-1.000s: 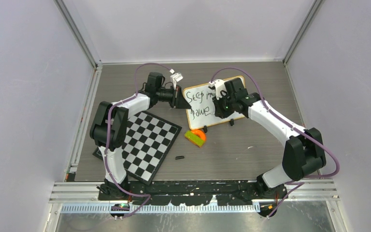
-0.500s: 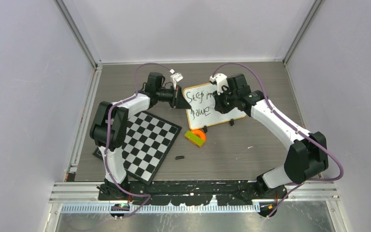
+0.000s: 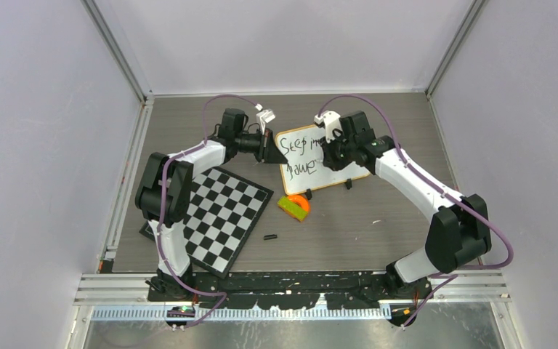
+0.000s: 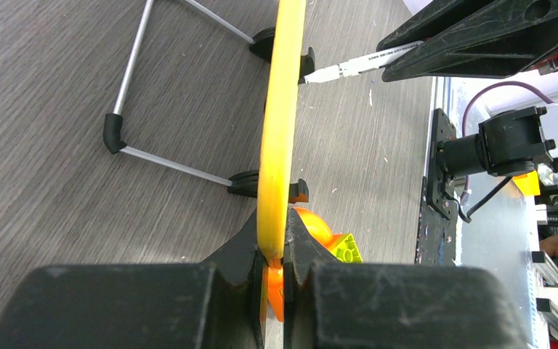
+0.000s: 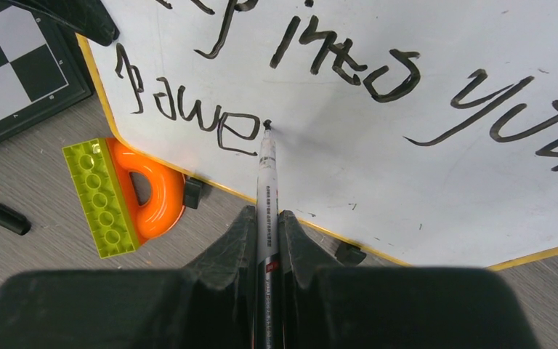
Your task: Write a sentence on the whiteboard
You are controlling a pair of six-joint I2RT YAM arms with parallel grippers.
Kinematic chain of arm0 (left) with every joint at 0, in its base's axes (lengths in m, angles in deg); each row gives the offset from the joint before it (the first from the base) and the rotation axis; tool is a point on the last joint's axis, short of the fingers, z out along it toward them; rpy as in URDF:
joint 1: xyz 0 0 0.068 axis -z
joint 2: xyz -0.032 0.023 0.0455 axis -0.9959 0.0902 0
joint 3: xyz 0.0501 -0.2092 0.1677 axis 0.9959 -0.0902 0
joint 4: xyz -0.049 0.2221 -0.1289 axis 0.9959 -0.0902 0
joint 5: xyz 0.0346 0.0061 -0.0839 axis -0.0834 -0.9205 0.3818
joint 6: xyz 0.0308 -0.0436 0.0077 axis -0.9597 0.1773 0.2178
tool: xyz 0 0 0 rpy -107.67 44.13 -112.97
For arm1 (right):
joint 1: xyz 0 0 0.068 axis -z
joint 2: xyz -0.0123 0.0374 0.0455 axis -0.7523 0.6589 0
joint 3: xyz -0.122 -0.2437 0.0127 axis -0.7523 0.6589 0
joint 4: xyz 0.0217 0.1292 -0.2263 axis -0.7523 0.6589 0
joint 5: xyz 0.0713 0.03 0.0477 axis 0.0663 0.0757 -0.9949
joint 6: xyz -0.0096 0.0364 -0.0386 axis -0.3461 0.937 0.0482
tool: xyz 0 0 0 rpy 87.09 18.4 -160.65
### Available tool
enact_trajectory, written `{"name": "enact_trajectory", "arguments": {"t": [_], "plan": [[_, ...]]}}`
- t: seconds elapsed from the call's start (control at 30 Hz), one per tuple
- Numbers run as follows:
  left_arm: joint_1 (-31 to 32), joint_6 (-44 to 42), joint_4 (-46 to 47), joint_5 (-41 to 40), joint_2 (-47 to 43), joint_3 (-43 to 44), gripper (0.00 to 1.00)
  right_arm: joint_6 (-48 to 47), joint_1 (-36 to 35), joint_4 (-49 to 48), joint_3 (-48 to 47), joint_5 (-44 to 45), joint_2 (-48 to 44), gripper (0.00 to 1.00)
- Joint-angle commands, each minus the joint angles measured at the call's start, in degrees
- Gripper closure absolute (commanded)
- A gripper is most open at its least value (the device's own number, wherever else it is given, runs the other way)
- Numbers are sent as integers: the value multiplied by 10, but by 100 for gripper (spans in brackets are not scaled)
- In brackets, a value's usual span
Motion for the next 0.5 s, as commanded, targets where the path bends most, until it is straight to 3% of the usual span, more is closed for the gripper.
{"name": "enact_trajectory", "arguments": {"t": [0.0, 0.47], "plan": [[6, -19, -15, -18, -8, 12, 100, -18, 8, -24, 18, 29, -20, 100], [6, -19, -17, -19, -6, 15, 100, -5, -1, -29, 38, 9, -22, 100]]}}
